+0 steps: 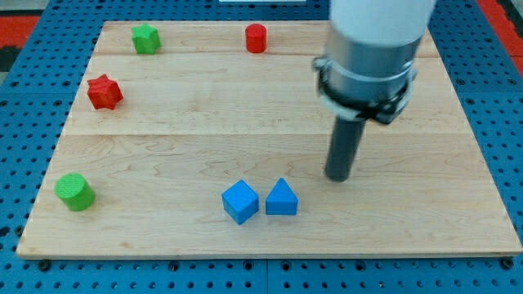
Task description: Move the yellow heart towards top right
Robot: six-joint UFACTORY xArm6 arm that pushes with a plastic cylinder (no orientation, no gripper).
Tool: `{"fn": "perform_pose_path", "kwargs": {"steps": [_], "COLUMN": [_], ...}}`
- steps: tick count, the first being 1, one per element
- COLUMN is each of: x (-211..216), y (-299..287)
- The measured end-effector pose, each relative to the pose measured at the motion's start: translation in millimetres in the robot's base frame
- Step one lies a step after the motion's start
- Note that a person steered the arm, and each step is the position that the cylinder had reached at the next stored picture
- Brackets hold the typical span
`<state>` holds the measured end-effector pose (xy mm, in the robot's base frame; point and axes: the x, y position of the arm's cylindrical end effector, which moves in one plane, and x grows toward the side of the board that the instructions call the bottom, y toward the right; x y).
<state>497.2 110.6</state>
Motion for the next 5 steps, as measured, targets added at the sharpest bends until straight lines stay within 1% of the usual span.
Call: {"fn": "perform_pose_path", "kwargs": {"steps": [1,2,4,5], "x": [-52,-99,-173,-202], "y": [43,54,51,51]}}
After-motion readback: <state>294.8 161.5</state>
